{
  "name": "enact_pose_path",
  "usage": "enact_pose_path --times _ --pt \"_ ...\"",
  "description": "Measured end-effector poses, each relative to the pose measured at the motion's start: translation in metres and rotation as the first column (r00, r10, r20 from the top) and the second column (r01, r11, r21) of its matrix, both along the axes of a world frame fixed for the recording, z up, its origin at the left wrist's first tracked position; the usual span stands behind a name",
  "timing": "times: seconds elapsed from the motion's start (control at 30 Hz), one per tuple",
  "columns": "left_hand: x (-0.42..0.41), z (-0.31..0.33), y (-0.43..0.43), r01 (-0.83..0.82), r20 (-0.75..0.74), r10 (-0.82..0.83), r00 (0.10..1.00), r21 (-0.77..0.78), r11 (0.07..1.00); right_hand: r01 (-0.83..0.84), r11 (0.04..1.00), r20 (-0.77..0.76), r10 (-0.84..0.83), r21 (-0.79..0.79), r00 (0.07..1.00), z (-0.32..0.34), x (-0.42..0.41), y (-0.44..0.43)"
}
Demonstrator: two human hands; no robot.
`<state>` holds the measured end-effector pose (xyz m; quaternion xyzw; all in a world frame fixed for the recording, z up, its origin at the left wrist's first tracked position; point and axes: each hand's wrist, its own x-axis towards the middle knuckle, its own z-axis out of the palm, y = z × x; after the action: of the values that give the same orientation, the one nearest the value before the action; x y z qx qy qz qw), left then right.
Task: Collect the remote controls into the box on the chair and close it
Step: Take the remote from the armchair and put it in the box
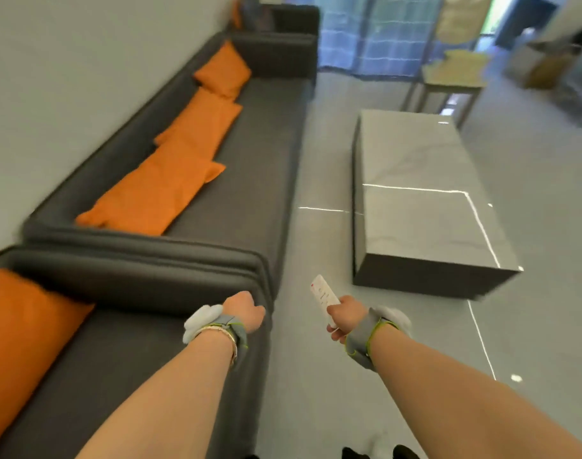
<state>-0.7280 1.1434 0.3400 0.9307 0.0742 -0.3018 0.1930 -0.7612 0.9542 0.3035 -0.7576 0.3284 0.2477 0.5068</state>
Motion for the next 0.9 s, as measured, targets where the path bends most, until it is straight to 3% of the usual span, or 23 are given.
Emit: enact_pose_path --times 0.2,0.4,0.63,0.9 --pt "0.007 0.002 -0.220 0.291 0.053 -0.291 0.955 -0.005 0.957 0.266 0.963 0.012 -0.266 0.041 0.964 -0.001 -0.042 -0.204" --pt "-0.010 -0.015 -0.405 0.459 0.039 -0.458 0.888 -0.013 0.888 0.472 0.881 -0.015 -0.472 0.039 0.881 -0.002 -0.098 -0.384" --pt "0.003 -0.026 -0.572 0.559 0.052 -0.556 0.829 -0.062 0.827 0.688 0.726 0.072 -0.687 0.012 0.723 0.001 -0.106 -0.539" --pt "0.076 -0.042 -0.787 0.571 0.036 -0.570 0.821 -0.085 0.817 0.748 0.663 -0.016 -0.748 0.007 0.663 -0.009 -0.045 -0.740"
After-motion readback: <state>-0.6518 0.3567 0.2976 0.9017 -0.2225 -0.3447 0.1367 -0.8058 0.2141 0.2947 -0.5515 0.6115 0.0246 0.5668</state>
